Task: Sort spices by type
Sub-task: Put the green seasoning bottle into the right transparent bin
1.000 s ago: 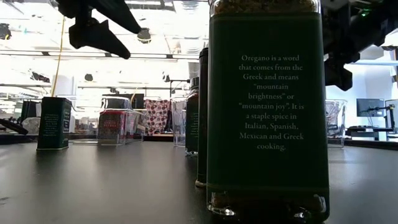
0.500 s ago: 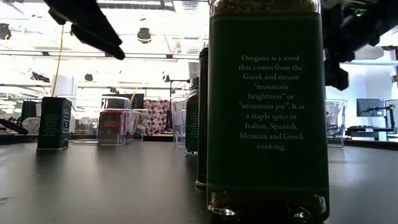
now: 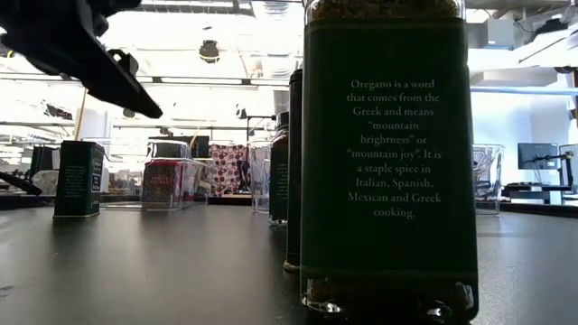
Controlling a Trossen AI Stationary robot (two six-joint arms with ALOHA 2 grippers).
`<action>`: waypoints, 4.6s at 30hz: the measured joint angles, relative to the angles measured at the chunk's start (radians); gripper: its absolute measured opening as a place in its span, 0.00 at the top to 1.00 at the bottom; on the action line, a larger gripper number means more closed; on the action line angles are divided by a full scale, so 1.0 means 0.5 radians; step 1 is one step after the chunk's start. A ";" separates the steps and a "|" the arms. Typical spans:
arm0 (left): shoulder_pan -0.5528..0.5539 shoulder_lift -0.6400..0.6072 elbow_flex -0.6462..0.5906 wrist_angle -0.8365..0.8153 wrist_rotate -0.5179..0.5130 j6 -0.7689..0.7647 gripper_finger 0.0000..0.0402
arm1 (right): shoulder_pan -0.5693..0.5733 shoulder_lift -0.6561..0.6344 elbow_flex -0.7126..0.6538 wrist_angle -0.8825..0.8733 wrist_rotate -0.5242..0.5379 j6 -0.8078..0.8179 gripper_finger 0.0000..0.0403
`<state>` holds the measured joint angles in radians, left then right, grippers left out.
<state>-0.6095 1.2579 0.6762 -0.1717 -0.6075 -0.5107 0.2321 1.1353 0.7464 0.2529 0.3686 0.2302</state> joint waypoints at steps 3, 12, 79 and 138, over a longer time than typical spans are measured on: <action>-0.009 -0.089 -0.094 0.197 -0.001 0.061 0.24 | -0.060 0.242 0.428 -0.506 -0.196 -0.220 0.18; -0.006 -0.497 -0.185 0.228 0.005 0.341 0.24 | -0.143 1.091 1.604 -1.727 -0.525 -1.210 0.18; 0.371 -1.072 -0.183 -0.216 0.150 0.495 0.24 | -1.051 0.578 1.475 -3.143 -0.248 -0.982 0.46; 0.372 -1.073 -0.182 -0.216 0.109 0.329 0.24 | -2.007 0.843 0.487 -2.261 -0.539 -2.127 0.46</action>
<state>-0.4236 0.7216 0.5850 -0.2798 -0.5529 -0.3461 -0.7716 1.5566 0.9897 -0.8774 0.0990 -0.8334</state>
